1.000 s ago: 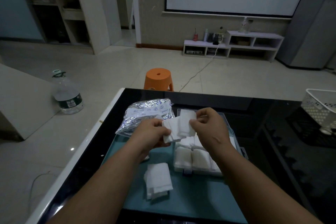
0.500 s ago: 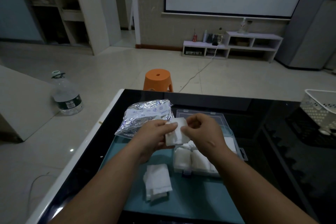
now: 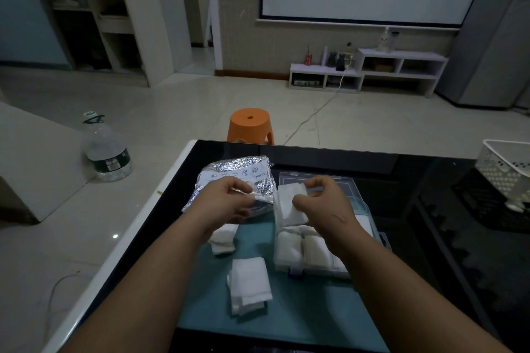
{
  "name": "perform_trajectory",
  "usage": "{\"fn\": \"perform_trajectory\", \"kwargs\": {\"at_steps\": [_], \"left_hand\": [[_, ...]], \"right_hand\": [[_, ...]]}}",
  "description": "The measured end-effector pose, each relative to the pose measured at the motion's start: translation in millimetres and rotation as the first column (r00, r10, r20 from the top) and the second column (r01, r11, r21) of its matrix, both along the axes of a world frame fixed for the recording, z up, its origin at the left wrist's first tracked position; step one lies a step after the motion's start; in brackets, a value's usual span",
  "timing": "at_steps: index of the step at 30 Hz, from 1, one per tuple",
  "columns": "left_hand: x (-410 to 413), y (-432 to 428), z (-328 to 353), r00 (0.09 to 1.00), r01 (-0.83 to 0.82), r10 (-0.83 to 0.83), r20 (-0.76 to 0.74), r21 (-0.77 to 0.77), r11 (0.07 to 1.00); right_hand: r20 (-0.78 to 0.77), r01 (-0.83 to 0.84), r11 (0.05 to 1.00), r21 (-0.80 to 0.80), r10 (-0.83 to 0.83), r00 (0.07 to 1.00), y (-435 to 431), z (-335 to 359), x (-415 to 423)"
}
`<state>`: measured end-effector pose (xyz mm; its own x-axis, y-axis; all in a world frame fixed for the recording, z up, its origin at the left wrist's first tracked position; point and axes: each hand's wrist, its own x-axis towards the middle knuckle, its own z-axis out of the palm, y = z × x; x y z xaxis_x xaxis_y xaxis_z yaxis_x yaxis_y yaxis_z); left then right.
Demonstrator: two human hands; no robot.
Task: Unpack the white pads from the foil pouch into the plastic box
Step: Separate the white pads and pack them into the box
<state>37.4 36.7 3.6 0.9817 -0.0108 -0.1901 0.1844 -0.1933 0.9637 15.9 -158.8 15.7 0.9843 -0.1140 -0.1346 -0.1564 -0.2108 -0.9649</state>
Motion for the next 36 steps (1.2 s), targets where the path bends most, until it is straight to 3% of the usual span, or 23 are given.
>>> {"fn": "perform_trajectory", "kwargs": {"at_steps": [2, 3, 6, 9, 16, 21, 25, 29, 32, 36], "left_hand": [[7.1, 12.7, -8.0, 0.994, -0.090, 0.070, 0.081, 0.275, 0.957], [9.7, 18.4, -11.0, 0.992, -0.116, 0.078, 0.103, 0.443, 0.889], [8.4, 26.2, -17.7, 0.996, -0.062, 0.086, 0.016, 0.826, 0.561], [3.7, 23.7, -30.1, 0.993, 0.042, 0.088, -0.085, 0.914, 0.404], [-3.7, 11.3, -39.7, 0.977, 0.170, 0.072, -0.199, 0.941, 0.292], [-4.6, 5.7, -35.6, 0.967, 0.241, -0.001, -0.255, 0.912, 0.331], [-3.5, 4.7, -30.9, 0.973, 0.229, -0.076, -0.217, 0.881, 0.415], [-3.8, 1.5, -20.3, 0.991, 0.128, -0.105, -0.080, 0.785, 0.606], [-4.1, -0.6, -15.1, 0.998, 0.011, -0.041, 0.042, 0.562, 0.827], [-2.9, -6.1, -13.5, 0.992, -0.049, 0.001, 0.124, 0.384, 0.922]], "right_hand": [[0.003, 0.009, 1.000, -0.012, -0.009, 1.000, 1.0, -0.5, 0.4], [0.001, 0.011, 1.000, -0.023, -0.011, 1.000, 1.5, -0.6, 0.8], [-0.020, 0.007, 0.998, -0.063, -0.008, 1.000, 2.4, -0.6, 0.6], [-0.035, 0.002, 0.993, -0.120, -0.006, 0.999, 3.1, 0.1, -0.8], [-0.021, -0.025, 0.985, -0.173, 0.022, 1.000, 3.6, 1.8, -2.5], [-0.018, -0.021, 0.981, -0.195, 0.018, 1.000, 5.6, 0.2, -2.2], [-0.035, -0.047, 0.982, -0.181, 0.042, 0.999, 4.3, -0.9, -1.3], [-0.048, -0.036, 0.986, -0.161, 0.029, 0.998, 2.6, -1.2, 0.0], [-0.091, -0.027, 0.997, -0.078, 0.020, 0.996, 1.0, 0.0, 0.6], [-0.186, 0.017, 0.969, 0.246, 0.030, 0.982, 0.1, 6.9, -0.1]]}}
